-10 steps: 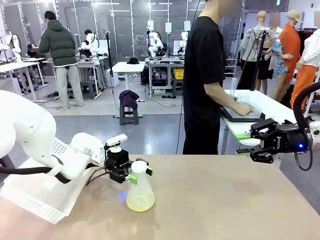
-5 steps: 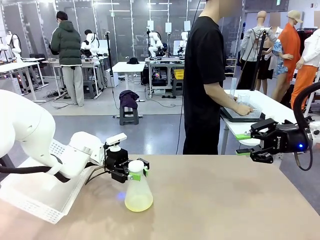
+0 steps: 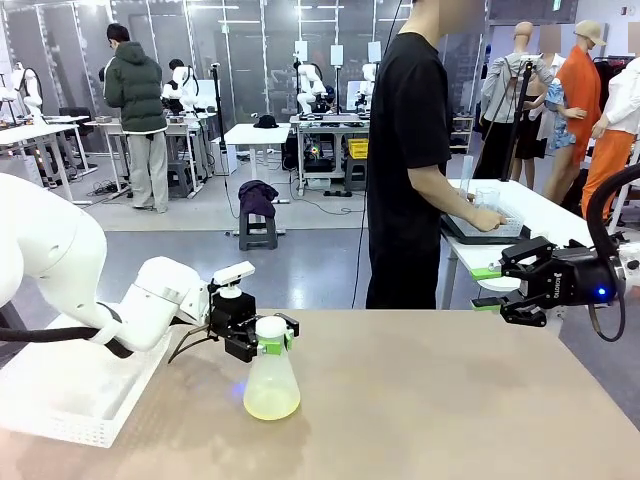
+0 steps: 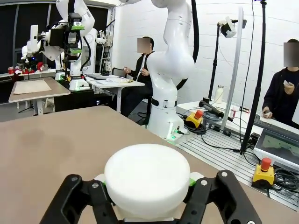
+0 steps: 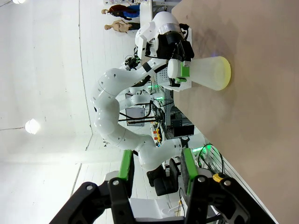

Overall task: Prepare the solutions needed for the experiment.
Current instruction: When the human places the Big flask in the center of the table, pick up the Big flask and place it in the left Organizing basket.

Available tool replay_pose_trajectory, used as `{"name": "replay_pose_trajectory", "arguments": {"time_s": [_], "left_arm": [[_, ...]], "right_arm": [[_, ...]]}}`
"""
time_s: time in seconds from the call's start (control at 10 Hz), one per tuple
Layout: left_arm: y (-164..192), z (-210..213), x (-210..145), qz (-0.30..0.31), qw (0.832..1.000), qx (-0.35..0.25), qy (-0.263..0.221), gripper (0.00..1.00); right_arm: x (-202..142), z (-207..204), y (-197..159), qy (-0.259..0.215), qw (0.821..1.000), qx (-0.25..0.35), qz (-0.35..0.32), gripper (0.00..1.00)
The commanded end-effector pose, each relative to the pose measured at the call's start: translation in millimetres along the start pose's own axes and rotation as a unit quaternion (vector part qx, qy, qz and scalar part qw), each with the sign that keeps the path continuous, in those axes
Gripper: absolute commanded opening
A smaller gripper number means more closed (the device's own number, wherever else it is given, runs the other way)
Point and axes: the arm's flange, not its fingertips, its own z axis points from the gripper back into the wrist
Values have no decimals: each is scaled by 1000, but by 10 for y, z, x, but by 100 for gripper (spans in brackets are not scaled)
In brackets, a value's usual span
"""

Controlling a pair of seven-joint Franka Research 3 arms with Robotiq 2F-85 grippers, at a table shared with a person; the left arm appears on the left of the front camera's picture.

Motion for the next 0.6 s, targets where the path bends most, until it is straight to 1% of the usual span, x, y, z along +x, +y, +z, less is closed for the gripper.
{"name": "replay_pose_trajectory", "arguments": {"time_s": [0.0,0.1,0.3,0.5], "left_arm": [[-129,-72,78,14,999,13,26,2],[-137,-102,119,24,999,10,33,0],[-133,-153,239,19,999,-2,40,0],[-148,-127,364,-4,999,-5,50,0]], "right_arm": [[-8,1,1,2,1000,3,0,52],[-8,1,1,2,1000,3,0,52],[-8,1,1,2,1000,3,0,52],[-8,1,1,2,1000,3,0,52]]}}
